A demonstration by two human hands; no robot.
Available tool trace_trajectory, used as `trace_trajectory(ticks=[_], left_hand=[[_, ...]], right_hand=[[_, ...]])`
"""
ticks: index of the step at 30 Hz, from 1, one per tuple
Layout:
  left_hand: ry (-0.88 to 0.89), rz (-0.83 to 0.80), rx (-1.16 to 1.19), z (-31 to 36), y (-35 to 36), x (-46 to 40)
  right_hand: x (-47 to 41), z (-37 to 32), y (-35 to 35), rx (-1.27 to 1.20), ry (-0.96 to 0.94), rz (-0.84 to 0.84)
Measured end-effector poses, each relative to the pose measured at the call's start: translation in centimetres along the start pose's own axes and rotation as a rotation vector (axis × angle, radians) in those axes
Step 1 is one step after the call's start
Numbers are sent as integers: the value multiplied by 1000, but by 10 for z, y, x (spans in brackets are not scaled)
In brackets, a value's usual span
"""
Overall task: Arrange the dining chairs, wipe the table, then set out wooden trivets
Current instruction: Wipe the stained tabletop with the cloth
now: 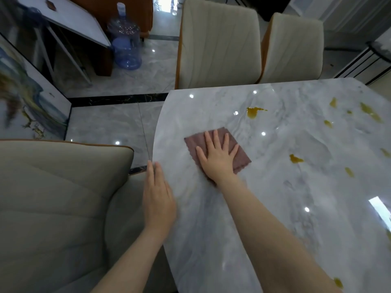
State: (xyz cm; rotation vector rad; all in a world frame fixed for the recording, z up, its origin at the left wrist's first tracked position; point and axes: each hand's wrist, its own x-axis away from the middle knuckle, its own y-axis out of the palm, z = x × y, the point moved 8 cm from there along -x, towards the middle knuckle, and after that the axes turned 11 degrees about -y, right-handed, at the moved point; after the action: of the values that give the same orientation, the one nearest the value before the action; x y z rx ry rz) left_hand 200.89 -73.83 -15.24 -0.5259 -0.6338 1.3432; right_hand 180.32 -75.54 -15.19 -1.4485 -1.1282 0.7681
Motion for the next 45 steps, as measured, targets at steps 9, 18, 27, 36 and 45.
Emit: trace_trajectory(ticks=[9,18,27,36,45], left_hand=[[-49,-9,54,-2,-4,3],[-29,16,59,-3,-3,1],[176,33,-215,16,1,25],[561,-163,-329,83,73,141],[638,-250,-440,94,118,212]], right_hand=[[111,-49,21,75,-309,-32],[84,-21,17,-1,48,11],[216,-35,27,63,-276,-5],[221,94,1,126,-83,-27],[322,154,5,1,235,15]])
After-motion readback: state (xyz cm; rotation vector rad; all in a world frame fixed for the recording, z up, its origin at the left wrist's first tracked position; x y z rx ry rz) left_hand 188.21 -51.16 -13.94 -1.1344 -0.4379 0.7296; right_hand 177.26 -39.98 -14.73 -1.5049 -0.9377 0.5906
